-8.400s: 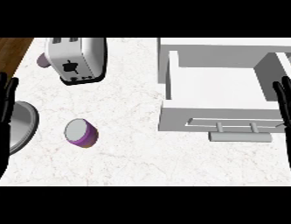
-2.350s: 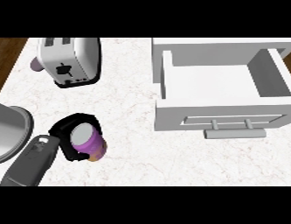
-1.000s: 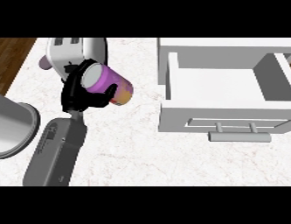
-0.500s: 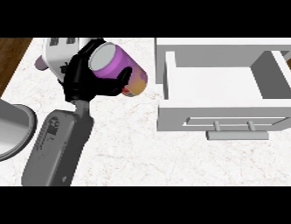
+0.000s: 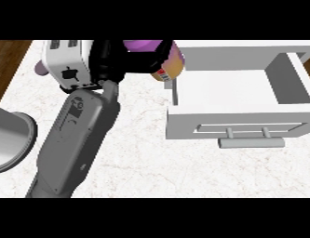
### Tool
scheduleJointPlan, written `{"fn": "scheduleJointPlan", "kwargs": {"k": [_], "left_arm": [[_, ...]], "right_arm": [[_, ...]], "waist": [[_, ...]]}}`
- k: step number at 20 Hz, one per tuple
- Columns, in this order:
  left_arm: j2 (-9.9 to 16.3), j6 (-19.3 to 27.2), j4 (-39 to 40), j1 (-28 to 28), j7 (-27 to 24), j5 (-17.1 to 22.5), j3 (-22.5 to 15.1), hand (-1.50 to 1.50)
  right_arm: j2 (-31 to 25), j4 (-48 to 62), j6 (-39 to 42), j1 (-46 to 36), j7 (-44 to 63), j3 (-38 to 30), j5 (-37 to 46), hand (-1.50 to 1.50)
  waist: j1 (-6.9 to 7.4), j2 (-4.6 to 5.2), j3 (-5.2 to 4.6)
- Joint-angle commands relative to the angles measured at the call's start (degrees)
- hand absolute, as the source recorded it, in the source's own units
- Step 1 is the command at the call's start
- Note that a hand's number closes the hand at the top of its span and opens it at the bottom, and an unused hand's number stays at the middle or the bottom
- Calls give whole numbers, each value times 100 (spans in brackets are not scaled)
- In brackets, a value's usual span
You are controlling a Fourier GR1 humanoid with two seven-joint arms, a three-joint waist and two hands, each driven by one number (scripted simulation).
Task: Pick up the can, place it into the drawer and close the drawer
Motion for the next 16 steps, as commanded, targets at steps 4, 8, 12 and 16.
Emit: {"fn": "scheduleJointPlan", "kwargs": {"k": [4,8,12,16], "left_arm": [[-3,488,1021,-1170,-19,316,-150,150],[-3,814,1376,-1524,-144,483,-403,150],[-3,1117,1866,-2122,-214,792,-564,150],[-3,1076,2430,-2535,-357,1213,-637,150]], "right_arm": [[53,222,-227,-450,-156,356,479,-150],[54,63,-283,-217,-110,478,484,-150],[-250,322,-33,-355,13,16,1,-150],[-213,-52,-124,-312,257,60,-93,-150]], "waist": [[-34,21,2],[-61,19,1],[-99,16,2],[-143,24,1]]}}
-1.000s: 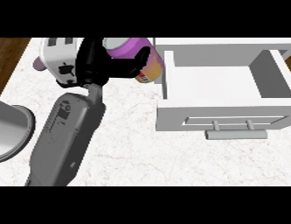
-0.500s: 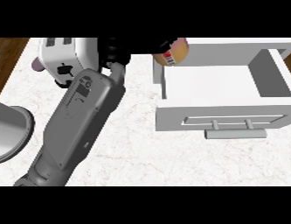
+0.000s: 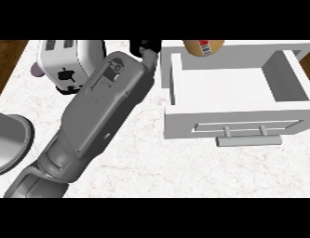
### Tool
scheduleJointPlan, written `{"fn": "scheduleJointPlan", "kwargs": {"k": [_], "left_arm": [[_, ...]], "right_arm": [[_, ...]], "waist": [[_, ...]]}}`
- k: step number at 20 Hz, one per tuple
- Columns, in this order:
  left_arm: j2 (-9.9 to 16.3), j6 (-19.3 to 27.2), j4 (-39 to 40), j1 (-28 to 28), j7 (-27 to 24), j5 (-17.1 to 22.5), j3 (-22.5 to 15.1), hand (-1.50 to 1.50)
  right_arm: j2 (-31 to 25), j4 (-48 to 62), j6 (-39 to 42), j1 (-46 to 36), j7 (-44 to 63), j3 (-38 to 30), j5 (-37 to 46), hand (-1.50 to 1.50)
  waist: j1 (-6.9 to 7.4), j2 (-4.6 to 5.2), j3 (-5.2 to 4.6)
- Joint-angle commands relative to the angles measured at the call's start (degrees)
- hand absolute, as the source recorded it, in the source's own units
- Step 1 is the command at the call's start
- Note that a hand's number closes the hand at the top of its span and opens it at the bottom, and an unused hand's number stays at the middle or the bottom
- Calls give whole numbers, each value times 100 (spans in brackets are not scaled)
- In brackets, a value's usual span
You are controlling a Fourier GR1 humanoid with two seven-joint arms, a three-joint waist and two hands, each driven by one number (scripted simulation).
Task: Pick up the can, place it into the drawer and close the drawer
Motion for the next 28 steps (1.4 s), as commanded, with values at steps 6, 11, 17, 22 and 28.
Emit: {"fn": "scheduleJointPlan", "kwargs": {"k": [6,11,17,22,28], "left_arm": [[0,251,916,-724,-446,946,-599,150],[0,383,1420,-964,-755,1394,-978,150],[0,519,1896,-1089,-974,1876,-1356,150],[0,684,2241,-1238,-967,2274,-1653,150],[0,741,2470,-1386,-1038,2516,-1999,-150]], "right_arm": [[-92,6,-52,-115,93,-69,-72,-150],[5,185,184,-166,-155,-10,63,-150],[-114,353,189,-380,-132,2,107,-150],[166,-321,-159,-328,318,295,105,-150],[-20,-235,-33,-240,291,15,-168,-150]], "waist": [[-81,12,2],[-189,35,7],[-240,57,9],[-349,93,6],[-343,72,7]]}}
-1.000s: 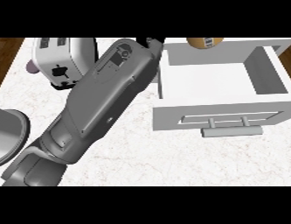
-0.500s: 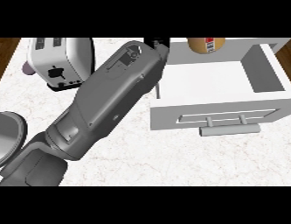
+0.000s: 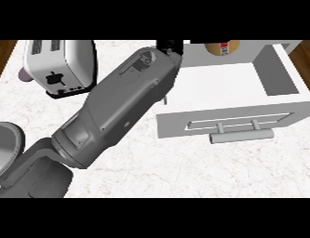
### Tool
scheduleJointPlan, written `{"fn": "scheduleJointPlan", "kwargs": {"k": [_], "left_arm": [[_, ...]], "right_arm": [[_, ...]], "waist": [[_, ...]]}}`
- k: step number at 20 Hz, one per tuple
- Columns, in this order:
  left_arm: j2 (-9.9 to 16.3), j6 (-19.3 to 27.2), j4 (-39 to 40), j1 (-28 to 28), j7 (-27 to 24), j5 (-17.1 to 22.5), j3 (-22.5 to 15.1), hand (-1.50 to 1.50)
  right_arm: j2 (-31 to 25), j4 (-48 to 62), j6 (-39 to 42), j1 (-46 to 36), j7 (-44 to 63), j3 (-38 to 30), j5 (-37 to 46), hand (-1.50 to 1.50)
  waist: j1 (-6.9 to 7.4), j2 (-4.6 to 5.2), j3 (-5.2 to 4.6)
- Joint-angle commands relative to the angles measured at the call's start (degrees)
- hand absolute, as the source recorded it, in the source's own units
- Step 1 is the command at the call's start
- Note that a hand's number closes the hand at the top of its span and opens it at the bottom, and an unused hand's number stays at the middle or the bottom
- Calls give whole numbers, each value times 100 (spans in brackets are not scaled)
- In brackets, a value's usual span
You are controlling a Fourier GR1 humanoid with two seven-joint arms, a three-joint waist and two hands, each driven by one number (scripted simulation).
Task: Pick up the can, place it into the drawer and close the drawer
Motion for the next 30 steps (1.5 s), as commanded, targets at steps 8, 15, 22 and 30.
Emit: {"fn": "scheduleJointPlan", "kwargs": {"k": [8,15,22,30], "left_arm": [[-1,478,278,-157,-78,571,-509,-150],[-1,663,166,148,-618,942,-749,-150],[-1,627,177,-203,-651,1130,-667,-150],[-1,485,134,-183,-1156,1297,-635,-150]], "right_arm": [[20,109,90,-22,-78,-66,81,-150],[-76,24,-58,-278,175,116,115,-150],[-442,-652,289,-512,-535,-106,1204,-150],[-434,-795,321,-1065,-978,470,2415,-150]], "waist": [[-25,1,2],[-116,52,2],[-67,49,0],[186,15,-6]]}}
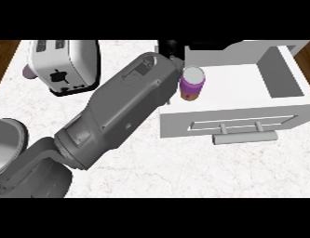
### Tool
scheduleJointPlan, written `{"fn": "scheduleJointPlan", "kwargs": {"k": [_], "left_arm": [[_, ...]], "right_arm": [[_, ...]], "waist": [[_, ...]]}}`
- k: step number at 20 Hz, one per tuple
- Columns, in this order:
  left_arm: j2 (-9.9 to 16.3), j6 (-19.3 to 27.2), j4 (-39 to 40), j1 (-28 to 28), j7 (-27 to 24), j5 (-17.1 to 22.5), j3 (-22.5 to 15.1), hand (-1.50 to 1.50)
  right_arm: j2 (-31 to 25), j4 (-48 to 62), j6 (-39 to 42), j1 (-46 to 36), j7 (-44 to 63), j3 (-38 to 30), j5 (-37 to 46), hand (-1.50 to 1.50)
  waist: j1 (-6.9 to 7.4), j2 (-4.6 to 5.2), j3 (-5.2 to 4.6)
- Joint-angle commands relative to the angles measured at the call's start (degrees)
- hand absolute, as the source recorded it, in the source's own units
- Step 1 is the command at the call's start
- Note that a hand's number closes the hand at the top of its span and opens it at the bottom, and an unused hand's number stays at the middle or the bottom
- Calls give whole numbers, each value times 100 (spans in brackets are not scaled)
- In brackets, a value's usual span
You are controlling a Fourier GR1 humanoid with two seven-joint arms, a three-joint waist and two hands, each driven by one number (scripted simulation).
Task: Pick up the can, place it into the drawer and close the drawer
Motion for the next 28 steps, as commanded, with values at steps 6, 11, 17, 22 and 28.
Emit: {"fn": "scheduleJointPlan", "kwargs": {"k": [6,11,17,22,28], "left_arm": [[-1,359,-100,-321,-29,232,-65,-150],[-1,149,-209,-23,-106,269,-5,-150],[103,-58,-41,-185,160,84,213,-150],[107,191,-380,141,271,-107,59,-150],[760,33,-798,334,738,-237,46,-150]], "right_arm": [[-14,-91,-85,-821,-340,1247,2446,-150],[-46,624,-459,-1383,-627,2151,4067,-150],[6,1700,-1194,-2334,-612,2848,5280,-150],[-146,2740,-1546,-2935,-826,3329,6193,-150],[-162,4140,-2121,-3490,-1106,3840,7145,-150]], "waist": [[177,-9,0],[362,-28,-6],[423,-67,-8],[505,-87,-10],[557,-102,-10]]}}
